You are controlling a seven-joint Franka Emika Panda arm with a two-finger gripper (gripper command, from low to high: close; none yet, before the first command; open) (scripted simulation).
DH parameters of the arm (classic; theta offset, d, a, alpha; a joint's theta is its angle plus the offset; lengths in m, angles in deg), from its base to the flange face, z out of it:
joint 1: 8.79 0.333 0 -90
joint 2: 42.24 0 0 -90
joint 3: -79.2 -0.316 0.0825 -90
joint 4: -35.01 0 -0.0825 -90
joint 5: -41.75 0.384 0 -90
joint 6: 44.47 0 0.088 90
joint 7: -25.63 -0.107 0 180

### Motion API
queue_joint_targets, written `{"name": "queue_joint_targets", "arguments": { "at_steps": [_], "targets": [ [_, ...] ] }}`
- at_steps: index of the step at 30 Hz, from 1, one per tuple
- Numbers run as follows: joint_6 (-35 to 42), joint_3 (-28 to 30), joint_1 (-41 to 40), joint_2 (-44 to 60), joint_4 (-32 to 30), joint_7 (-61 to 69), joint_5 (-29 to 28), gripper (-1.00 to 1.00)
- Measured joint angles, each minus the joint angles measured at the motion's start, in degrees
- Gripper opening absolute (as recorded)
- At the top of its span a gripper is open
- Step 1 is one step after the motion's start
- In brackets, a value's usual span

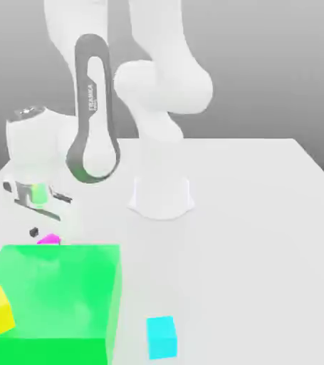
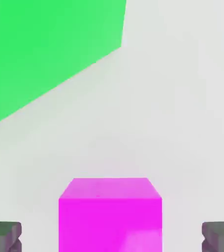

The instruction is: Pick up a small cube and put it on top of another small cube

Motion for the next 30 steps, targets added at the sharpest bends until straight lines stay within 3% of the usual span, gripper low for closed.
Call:
{"name": "queue_joint_targets", "arguments": {
  "at_steps": [1,7,10,14,18,20,30],
  "targets": [
    [-1.23,-1.87,-1.92,1.44,0.21,0.39,0.23,-1.00],
    [-1.77,-2.82,-2.92,2.15,0.32,0.43,0.19,-1.00],
    [0.62,0.42,0.11,-0.77,-0.18,-1.21,-1.47,-1.00],
    [5.68,7.34,4.88,-7.31,-1.61,-7.72,-10.06,-1.00],
    [10.84,8.75,3.48,-14.02,-3.07,-13.56,-18.81,-1.00],
    [12.61,8.84,2.78,-15.26,-0.55,-14.94,-20.82,-1.00],
    [25.99,4.62,5.62,-12.73,18.88,-25.86,-18.39,-1.00]
  ]
}}
